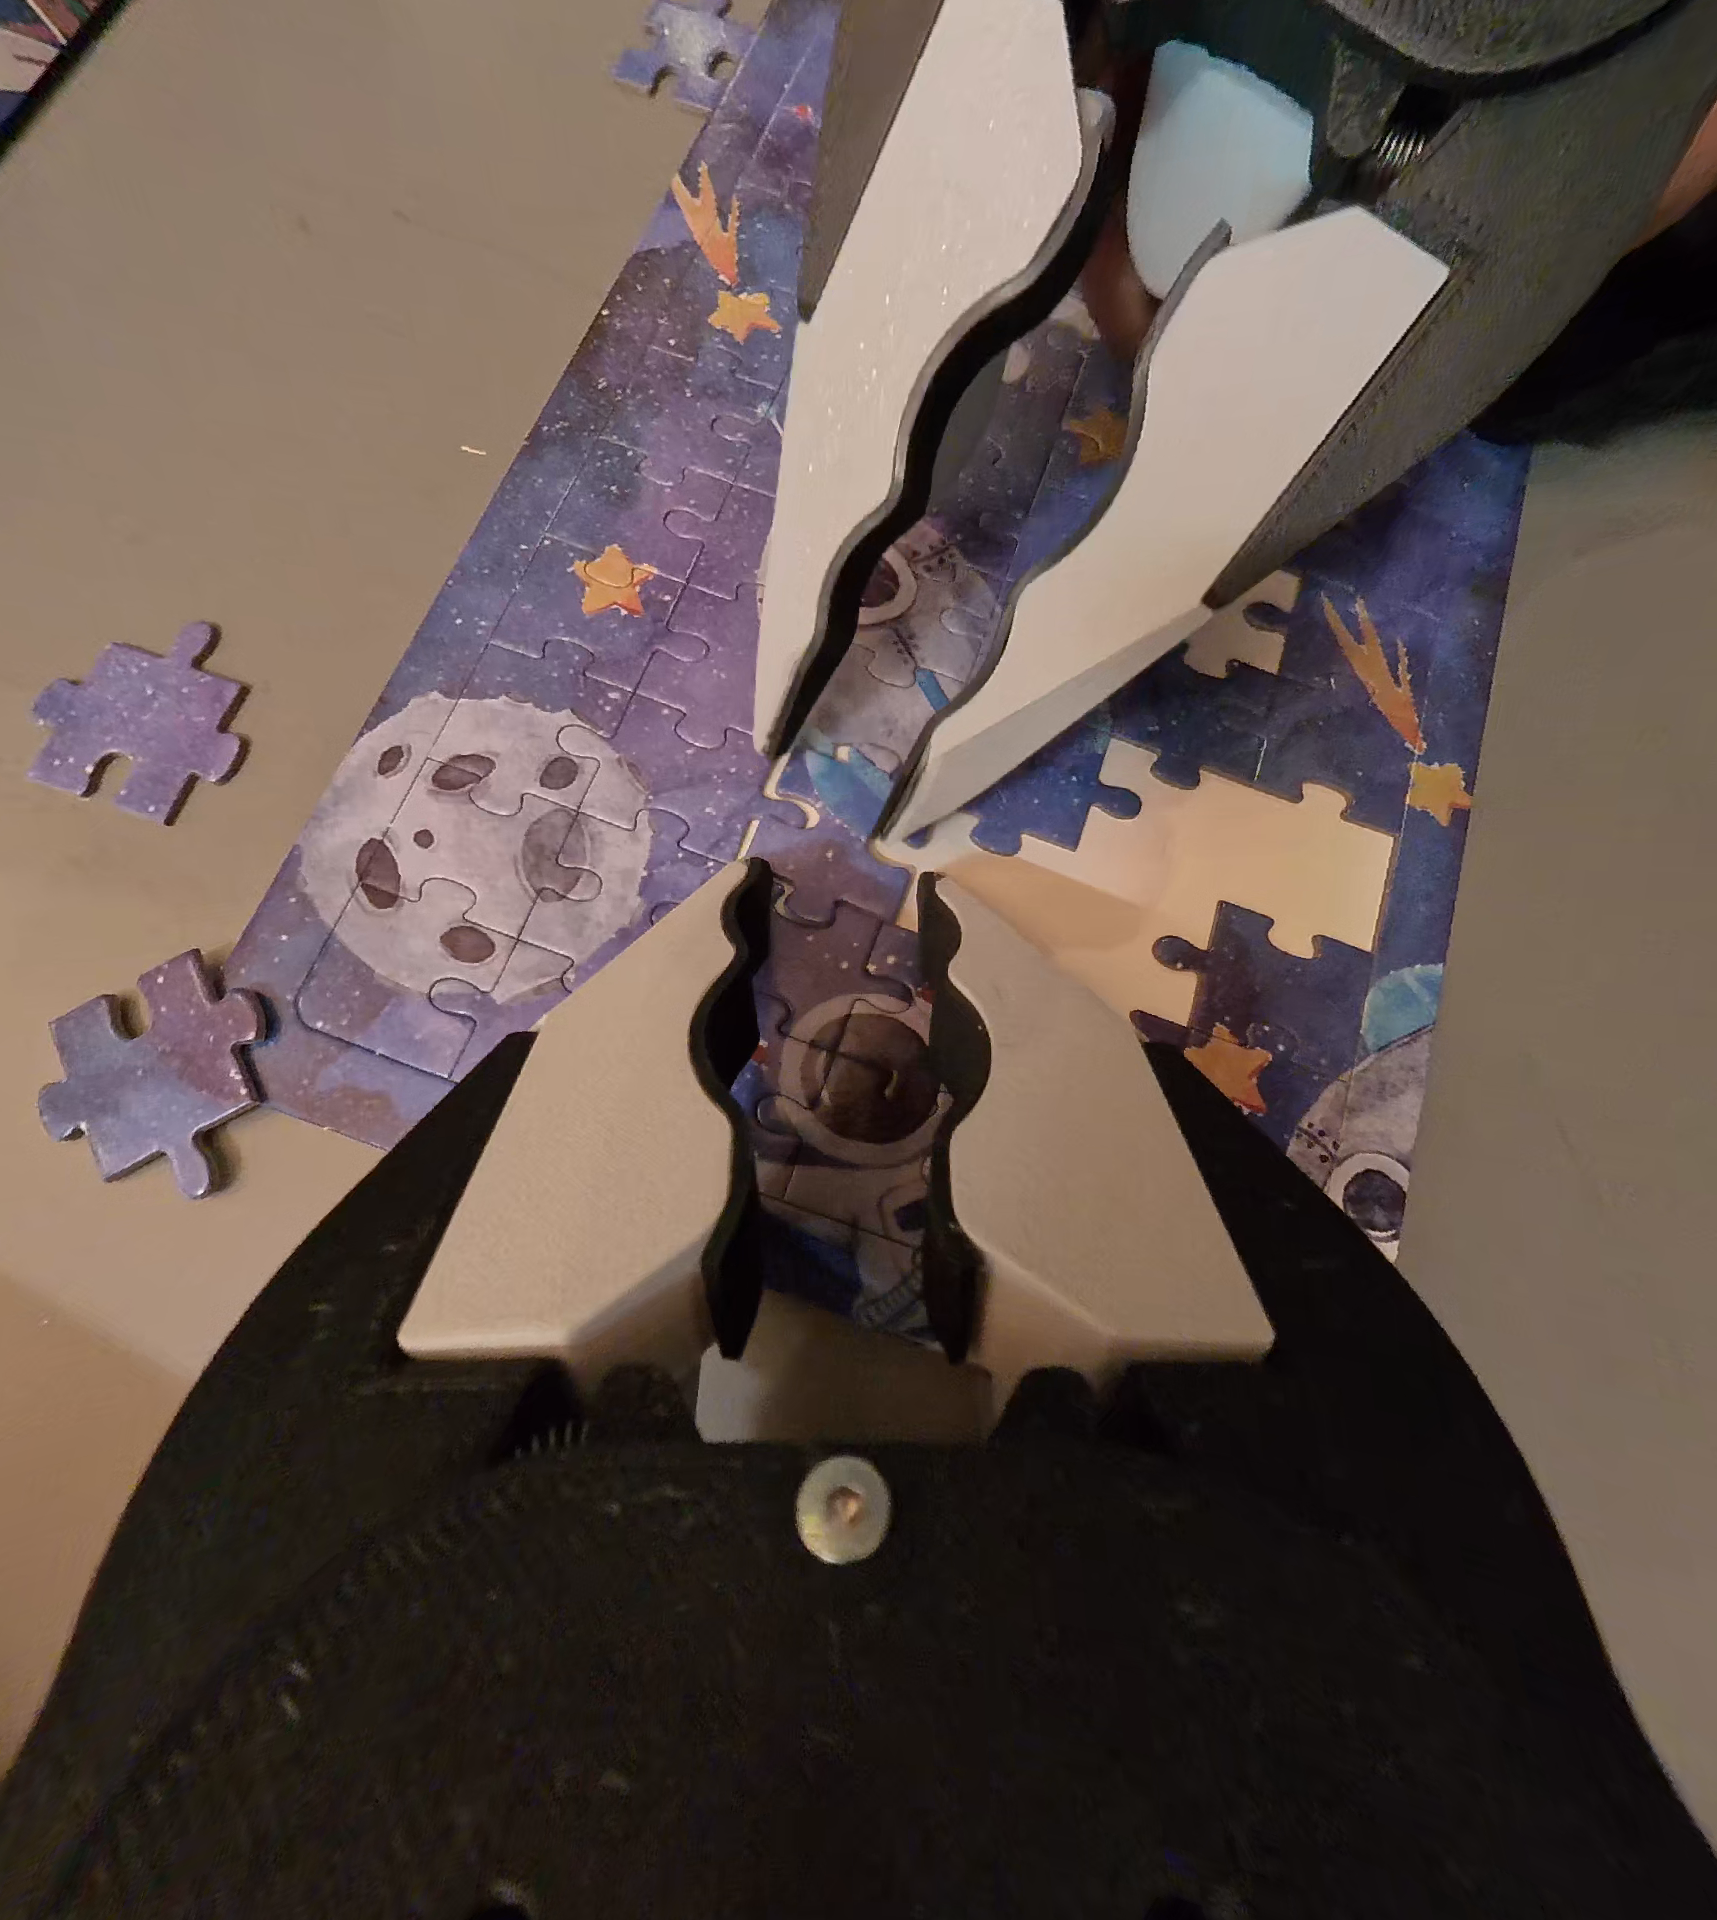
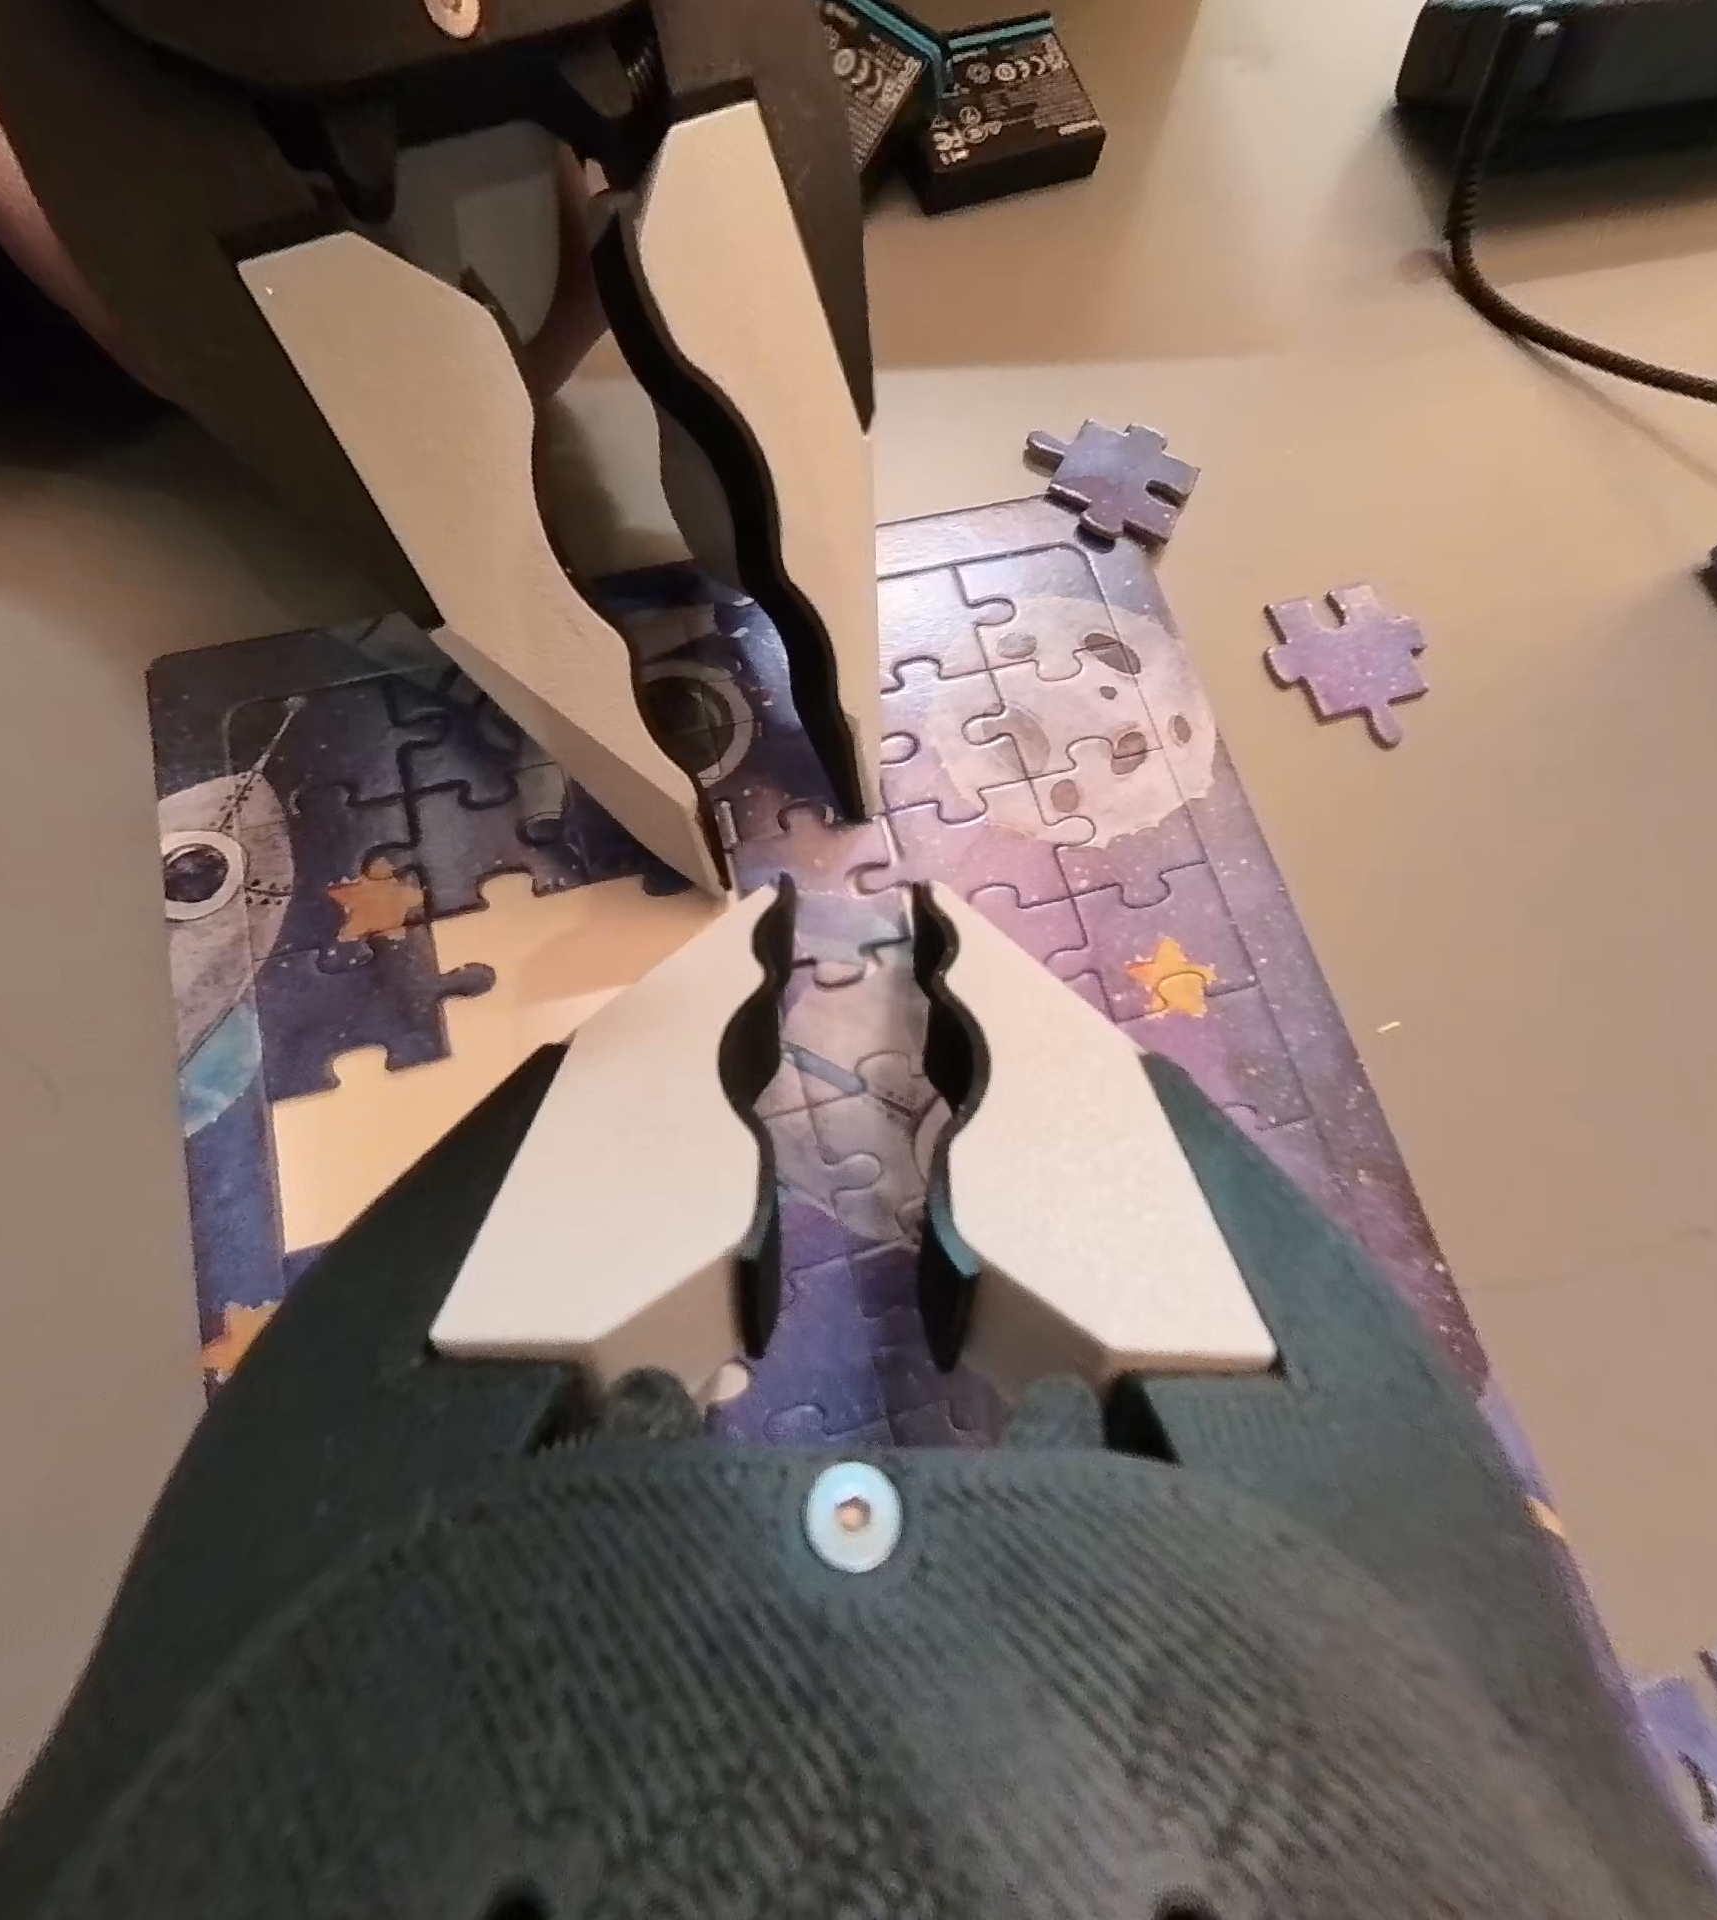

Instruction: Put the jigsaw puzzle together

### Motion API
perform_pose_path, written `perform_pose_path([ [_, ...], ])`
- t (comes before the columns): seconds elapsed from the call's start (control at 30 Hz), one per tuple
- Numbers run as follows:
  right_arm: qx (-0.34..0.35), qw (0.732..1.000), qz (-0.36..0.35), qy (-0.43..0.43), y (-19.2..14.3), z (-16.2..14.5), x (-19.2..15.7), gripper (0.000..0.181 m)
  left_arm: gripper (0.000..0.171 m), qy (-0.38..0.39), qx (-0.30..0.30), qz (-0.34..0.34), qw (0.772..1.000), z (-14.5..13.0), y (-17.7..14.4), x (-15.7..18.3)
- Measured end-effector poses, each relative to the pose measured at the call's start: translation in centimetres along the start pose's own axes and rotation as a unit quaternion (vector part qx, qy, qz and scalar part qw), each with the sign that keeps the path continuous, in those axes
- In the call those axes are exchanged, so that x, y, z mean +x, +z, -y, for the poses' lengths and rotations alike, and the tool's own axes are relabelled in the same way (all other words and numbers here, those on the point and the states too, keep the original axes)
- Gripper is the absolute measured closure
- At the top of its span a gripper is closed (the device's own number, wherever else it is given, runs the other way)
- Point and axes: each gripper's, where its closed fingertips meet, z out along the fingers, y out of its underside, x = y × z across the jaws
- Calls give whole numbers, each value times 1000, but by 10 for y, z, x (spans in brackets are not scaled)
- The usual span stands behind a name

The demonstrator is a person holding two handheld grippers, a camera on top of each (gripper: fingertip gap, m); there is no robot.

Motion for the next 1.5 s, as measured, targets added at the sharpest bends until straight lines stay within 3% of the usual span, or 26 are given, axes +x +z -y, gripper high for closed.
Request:
perform_pose_path([
  [0.33,12,999,15,30,-7,1,4,160,150,-2,0,4,1000,0,0,-1],
  [0.5,5,993,71,95,-8,-7,-3,145,151,-3,0,9,1000,0,0,-3],
  [0.87,1,988,116,101,-12,-8,-20,152,150,-3,1,9,1000,0,0,-3],
  [1.07,-5,978,179,105,-18,-12,-39,160,151,-8,7,12,1000,1,-2,-4],
  [1.27,28,986,133,100,-21,-3,-22,155,153,-6,3,19,1000,0,-1,-5],
  [1.5,-1,987,131,92,-17,-13,-24,154,153,4,-3,19,1000,-1,1,-3],
])
